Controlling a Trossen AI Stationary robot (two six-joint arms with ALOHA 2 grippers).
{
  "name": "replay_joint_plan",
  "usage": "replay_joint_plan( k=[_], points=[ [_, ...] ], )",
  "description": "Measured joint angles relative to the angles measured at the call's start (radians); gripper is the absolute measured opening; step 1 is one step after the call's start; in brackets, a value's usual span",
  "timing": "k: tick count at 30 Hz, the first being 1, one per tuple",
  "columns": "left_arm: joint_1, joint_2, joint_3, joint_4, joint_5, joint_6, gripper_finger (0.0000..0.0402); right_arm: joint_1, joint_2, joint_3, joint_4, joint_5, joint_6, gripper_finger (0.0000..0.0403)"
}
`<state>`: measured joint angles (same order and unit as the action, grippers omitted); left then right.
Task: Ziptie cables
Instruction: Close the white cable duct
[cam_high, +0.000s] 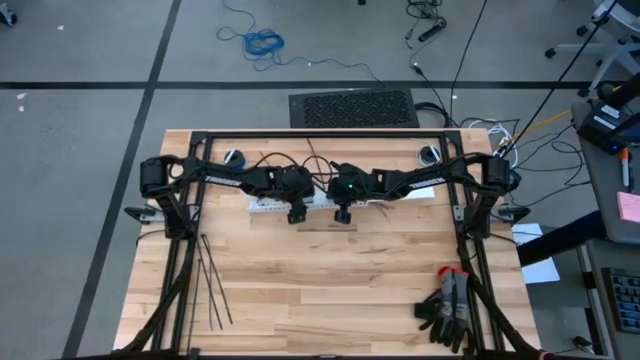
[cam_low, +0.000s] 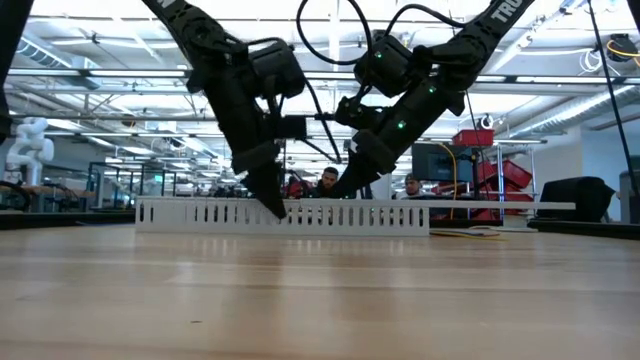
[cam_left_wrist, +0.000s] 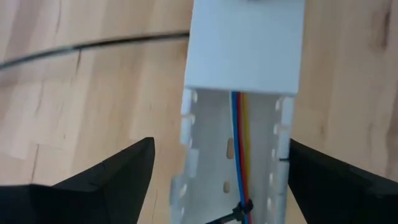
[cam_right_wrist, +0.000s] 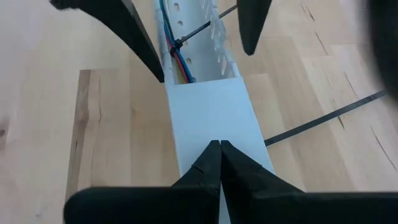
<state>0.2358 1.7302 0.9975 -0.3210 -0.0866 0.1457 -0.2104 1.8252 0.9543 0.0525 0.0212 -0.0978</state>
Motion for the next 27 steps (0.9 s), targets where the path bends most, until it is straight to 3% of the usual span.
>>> replay_joint_plan(
  k=[10,19,27],
  points=[
    [0.051,0.002,-0.108,0.104,0.013,0.040,0.0331,0.000,0.000,-0.001,-0.002,0.001,-0.008,0.0000],
    [0.063,-0.001,-0.187,0.263,0.115,-0.024,0.0237,-0.004,-0.001,-0.003,-0.007,0.016,-0.017,0.0000],
    [0.039,0.012,-0.200,0.312,0.101,-0.084,0.0232,-0.052,0.049,-0.003,0.111,-0.084,-0.030,0.0000]
  ],
)
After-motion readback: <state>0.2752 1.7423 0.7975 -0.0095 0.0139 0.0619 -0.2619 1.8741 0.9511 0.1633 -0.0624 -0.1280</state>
